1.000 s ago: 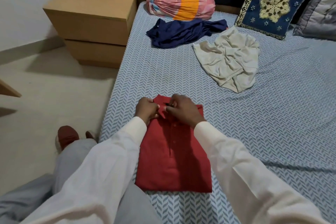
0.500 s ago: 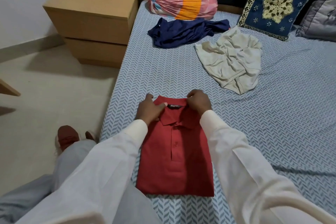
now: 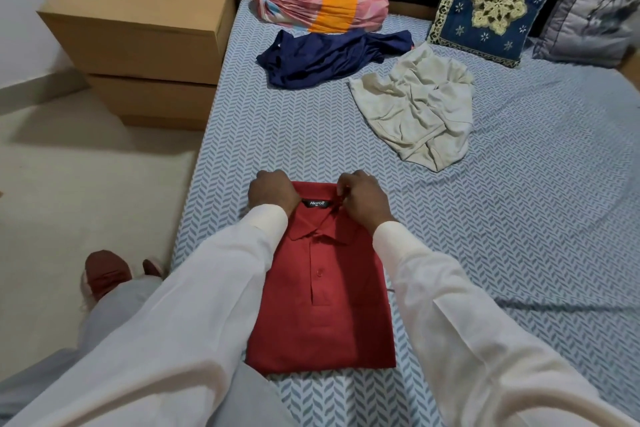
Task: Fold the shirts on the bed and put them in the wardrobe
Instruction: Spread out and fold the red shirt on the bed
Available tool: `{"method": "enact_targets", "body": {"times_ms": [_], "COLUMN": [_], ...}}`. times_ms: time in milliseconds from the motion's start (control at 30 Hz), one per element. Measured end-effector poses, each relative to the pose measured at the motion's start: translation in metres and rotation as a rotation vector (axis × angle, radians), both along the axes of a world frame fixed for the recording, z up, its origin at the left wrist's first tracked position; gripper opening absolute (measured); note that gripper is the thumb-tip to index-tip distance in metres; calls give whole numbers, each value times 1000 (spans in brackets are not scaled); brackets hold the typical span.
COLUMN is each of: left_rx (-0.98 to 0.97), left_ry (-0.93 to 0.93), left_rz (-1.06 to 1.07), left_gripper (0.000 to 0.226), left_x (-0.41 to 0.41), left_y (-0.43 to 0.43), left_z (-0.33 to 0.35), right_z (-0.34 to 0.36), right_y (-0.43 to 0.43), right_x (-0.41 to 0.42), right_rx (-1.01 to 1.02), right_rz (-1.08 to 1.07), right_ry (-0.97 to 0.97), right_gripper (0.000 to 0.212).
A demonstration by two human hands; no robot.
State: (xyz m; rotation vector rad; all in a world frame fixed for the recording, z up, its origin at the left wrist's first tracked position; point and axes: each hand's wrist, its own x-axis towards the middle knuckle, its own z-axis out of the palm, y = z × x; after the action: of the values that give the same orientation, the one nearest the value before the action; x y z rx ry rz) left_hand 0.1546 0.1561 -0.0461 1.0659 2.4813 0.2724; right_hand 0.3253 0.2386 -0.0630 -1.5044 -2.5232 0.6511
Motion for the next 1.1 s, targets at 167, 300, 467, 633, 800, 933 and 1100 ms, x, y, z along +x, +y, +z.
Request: {"method": "enact_targets", "body": {"times_ms": [167,300,467,633,800,933,1100], "left_rx": [155,467,330,181,-188,-305,72], "left_ry": [-176,-225,-285,-219,-421,-523,-676], "left_rz": [57,129,-33,105,25,-28,137], "left_gripper": [31,32,39,54,43,28,45], "left_x": [-14,-18,-15,-11,24,36,27], "left_y": [-11,-45,-82,-111,-163,-184,-177], "left_z": [1,-14,-39,-34,-13,-12,-28], "right_z": [-7,-5,-22,-32,-32,-29,-15], "right_y": [12,-7,-47,-74,-148,-187,-167], "right_x": [10,19,46,78,121,143,130], "right_rx": [-158,69,-107,-72,-289,-499,-491], "right_rz": [-76,-166,11,-284,-403,-424,-449], "right_ry": [87,361,325,348,180,185,403], "right_gripper": [26,24,33,37,65,51,56]}}
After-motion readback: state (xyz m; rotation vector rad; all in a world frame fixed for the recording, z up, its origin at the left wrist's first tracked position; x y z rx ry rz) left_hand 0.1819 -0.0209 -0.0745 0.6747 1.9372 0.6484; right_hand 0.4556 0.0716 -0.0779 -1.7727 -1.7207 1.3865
